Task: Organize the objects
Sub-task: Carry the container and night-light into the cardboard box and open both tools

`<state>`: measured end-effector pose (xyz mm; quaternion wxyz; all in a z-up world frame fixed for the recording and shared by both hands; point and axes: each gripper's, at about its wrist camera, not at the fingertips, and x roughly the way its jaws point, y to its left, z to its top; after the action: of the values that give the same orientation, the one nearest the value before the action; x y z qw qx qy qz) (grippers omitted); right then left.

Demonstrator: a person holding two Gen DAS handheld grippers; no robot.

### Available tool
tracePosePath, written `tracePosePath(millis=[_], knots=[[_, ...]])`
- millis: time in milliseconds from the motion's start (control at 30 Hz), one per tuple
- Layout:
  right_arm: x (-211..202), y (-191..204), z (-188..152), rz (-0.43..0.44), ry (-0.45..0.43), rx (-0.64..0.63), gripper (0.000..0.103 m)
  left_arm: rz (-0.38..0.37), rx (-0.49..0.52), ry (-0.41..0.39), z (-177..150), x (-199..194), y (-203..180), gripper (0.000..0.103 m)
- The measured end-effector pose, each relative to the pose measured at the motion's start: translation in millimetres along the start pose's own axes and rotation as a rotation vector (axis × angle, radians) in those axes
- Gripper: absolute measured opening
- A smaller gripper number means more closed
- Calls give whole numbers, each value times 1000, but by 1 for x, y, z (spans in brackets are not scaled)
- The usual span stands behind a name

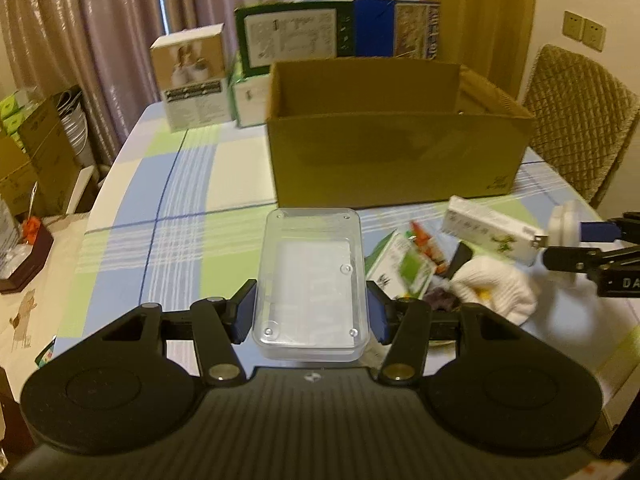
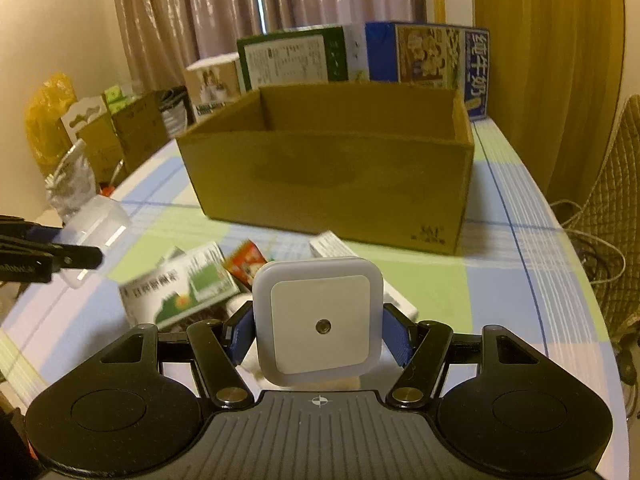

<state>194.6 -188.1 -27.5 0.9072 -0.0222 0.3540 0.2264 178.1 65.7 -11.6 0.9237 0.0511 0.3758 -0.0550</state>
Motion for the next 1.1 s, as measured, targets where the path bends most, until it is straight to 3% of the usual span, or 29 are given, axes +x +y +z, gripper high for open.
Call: tracePosePath(millis=[333, 600, 867, 1100], knots=[[-20, 3, 43, 13, -51, 39, 63, -40, 33, -38, 44, -15, -22, 50], [-26, -8, 119, -12, -106, -15, 63, -71, 71, -82, 108, -8, -31, 50], [20, -32, 170, -62, -84, 3, 63, -93, 64, -99, 168, 33, -28, 51], [65, -59, 187, -77, -29, 39, 63, -109, 18, -60, 186, 86, -20, 51]])
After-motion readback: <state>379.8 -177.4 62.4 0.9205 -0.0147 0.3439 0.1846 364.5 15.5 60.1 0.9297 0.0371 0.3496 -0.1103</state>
